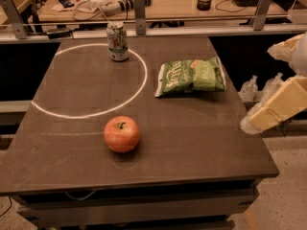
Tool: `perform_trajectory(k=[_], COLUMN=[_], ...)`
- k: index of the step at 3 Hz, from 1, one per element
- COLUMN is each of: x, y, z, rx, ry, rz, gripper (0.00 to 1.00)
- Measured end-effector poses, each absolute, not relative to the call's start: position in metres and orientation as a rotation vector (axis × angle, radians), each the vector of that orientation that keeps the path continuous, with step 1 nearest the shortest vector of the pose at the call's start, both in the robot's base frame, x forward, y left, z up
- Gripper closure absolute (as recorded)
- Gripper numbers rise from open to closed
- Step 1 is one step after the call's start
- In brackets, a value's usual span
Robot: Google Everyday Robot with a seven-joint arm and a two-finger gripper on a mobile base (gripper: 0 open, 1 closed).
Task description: Move apple near 7up can
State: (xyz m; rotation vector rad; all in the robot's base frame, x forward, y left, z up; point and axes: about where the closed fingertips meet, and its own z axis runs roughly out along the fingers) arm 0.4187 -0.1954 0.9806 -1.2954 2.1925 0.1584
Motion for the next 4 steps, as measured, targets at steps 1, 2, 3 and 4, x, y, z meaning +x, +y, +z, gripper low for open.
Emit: perform_trajectory(k=[1, 2, 3, 4], x=[0.416, 0.419, 0.424, 0.426], y=[-0.167, -0.129, -0.100, -0.076], z=[0.970, 0.961, 0.953, 0.945], rx=[-1.176, -1.161, -1.205, -1.265], ry=[2.107, 2.000, 1.916, 1.882], rz=[0.287, 0.458, 0.565, 0.560], gripper=[0.00, 0.00, 0.00, 0.00])
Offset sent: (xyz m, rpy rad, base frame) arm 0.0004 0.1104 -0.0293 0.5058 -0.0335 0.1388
